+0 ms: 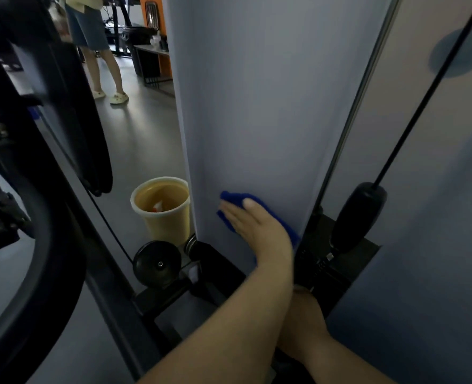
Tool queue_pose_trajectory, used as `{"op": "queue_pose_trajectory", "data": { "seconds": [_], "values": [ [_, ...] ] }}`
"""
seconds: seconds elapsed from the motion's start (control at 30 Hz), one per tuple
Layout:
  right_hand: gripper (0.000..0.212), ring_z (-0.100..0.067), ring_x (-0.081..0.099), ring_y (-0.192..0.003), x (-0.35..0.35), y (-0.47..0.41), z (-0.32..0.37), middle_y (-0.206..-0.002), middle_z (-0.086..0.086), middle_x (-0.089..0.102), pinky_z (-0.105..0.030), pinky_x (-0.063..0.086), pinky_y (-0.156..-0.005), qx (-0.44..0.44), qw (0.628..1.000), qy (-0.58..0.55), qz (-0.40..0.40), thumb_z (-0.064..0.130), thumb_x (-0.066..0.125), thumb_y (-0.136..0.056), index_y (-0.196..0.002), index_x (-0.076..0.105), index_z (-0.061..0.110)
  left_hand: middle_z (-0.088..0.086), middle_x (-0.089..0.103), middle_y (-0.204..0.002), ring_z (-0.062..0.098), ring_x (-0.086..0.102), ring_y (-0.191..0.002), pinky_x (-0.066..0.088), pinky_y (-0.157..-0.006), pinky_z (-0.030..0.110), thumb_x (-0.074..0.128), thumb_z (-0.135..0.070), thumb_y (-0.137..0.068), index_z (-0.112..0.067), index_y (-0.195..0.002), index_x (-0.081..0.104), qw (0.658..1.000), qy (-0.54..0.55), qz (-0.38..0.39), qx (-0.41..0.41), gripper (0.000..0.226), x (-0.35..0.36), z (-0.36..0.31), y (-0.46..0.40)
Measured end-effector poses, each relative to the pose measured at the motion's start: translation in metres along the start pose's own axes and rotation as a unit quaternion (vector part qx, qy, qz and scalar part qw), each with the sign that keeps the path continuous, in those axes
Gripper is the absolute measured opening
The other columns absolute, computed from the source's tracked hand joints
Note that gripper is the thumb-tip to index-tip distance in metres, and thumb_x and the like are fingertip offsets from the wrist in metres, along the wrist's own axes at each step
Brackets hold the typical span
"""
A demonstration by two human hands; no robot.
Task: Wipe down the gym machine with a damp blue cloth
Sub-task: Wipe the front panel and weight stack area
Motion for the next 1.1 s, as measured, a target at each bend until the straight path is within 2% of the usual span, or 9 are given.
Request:
{"op": "queue_pose_trajectory", "data": {
  "seconds": [0.13,0.23,0.3,0.43,0.6,0.77,0.87,1.0,1.1],
  "values": [
    [0.048,-0.033,0.053,-0.116,0.004,-0.007,-0.002,-0.128,-0.011,0.061,-0.039,0.035,-0.1,-0.012,0.999,-0.045,0.015,0.028,0.016,-0.102,-0.115,0.059,0.013,-0.023,-0.025,-0.157,-0.003,-0.018,-0.145,-0.007,-0.123,0.039,0.014,-0.05,-0.102,-0.04,-0.146,-0.021,0.99,-0.029,0.067,0.121,0.057,0.014,-0.011,0.034],
    [0.061,-0.03,0.055,-0.097,-0.002,-0.004,0.0,-0.107,-0.007,0.067,-0.032,0.035,-0.083,-0.01,0.998,-0.055,-0.023,0.044,-0.006,-0.085,-0.075,0.05,0.023,-0.014,-0.019,-0.161,0.006,-0.013,-0.149,-0.001,-0.123,0.047,0.013,-0.051,-0.102,-0.032,-0.152,-0.015,0.995,-0.022,0.0,0.096,0.061,0.006,-0.027,-0.023],
    [0.045,-0.027,0.053,-0.091,0.003,-0.006,-0.003,-0.093,-0.003,0.065,-0.032,0.032,-0.076,0.01,0.997,-0.071,-0.039,0.042,0.015,-0.099,-0.068,0.039,0.022,-0.016,-0.019,-0.161,0.005,-0.013,-0.148,-0.001,-0.123,0.047,0.013,-0.053,-0.101,-0.037,-0.15,-0.016,0.991,-0.02,0.021,0.133,0.059,0.005,-0.041,-0.02],
    [0.042,-0.027,0.06,-0.103,0.008,-0.014,-0.007,-0.11,-0.003,0.068,-0.03,0.039,-0.082,0.017,0.995,-0.036,-0.096,0.041,0.028,-0.099,-0.096,0.064,0.019,-0.017,-0.019,-0.161,-0.003,-0.016,-0.146,-0.005,-0.123,0.041,0.018,-0.042,-0.103,-0.035,-0.149,-0.014,0.94,-0.069,0.085,0.322,0.056,0.019,-0.068,0.026],
    [0.054,-0.016,0.042,-0.03,-0.002,-0.008,-0.012,-0.031,0.006,0.043,-0.018,0.02,-0.046,0.06,0.969,-0.025,-0.24,0.048,0.04,-0.076,-0.029,0.05,0.024,-0.011,-0.009,-0.164,0.006,-0.005,-0.15,0.004,-0.123,0.047,0.016,-0.047,-0.102,-0.029,-0.156,-0.005,0.97,-0.024,-0.014,0.244,0.061,-0.004,-0.089,-0.069],
    [0.049,-0.016,0.039,-0.025,0.003,-0.012,-0.01,-0.027,0.005,0.039,-0.019,0.019,-0.044,0.053,0.957,0.016,-0.285,0.047,0.054,-0.068,-0.025,0.045,0.025,-0.017,-0.017,-0.161,-0.002,-0.012,-0.147,-0.002,-0.124,0.04,0.016,-0.043,-0.105,-0.035,-0.151,-0.013,0.952,-0.062,0.051,0.297,0.055,0.006,-0.082,-0.019],
    [0.051,-0.018,0.041,-0.027,0.006,-0.014,-0.01,-0.029,0.005,0.041,-0.016,0.023,-0.041,0.043,0.944,0.016,-0.326,0.047,0.043,-0.072,-0.027,0.048,0.025,-0.008,-0.01,-0.164,0.003,-0.008,-0.149,-0.005,-0.122,0.03,0.019,-0.036,-0.105,-0.022,-0.155,-0.005,0.938,-0.076,0.01,0.337,0.057,0.0,-0.099,-0.055],
    [0.049,-0.021,0.043,-0.028,0.009,-0.015,-0.011,-0.03,0.002,0.043,-0.017,0.031,-0.037,0.035,0.943,0.011,-0.331,0.046,0.045,-0.073,-0.028,0.049,0.026,0.001,-0.008,-0.165,0.009,-0.006,-0.15,-0.005,-0.12,0.026,0.019,-0.032,-0.107,-0.014,-0.156,-0.002,0.961,-0.06,-0.079,0.257,0.056,-0.016,-0.109,-0.086],
    [0.049,-0.02,0.042,-0.027,0.007,-0.015,-0.009,-0.03,0.001,0.043,-0.017,0.031,-0.037,0.034,0.943,0.015,-0.331,0.046,0.048,-0.072,-0.027,0.047,0.027,-0.007,-0.014,-0.163,0.002,-0.012,-0.147,-0.007,-0.12,0.026,0.016,-0.037,-0.107,-0.021,-0.155,-0.009,0.963,-0.07,-0.012,0.26,0.057,-0.006,-0.091,-0.048]
  ]
}}
Point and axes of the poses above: each hand's wrist, its own y-axis away from the middle knuckle, its own x-axis out of the palm, z = x × y, the point moved 6 cm from there along -y, towards the middle knuckle
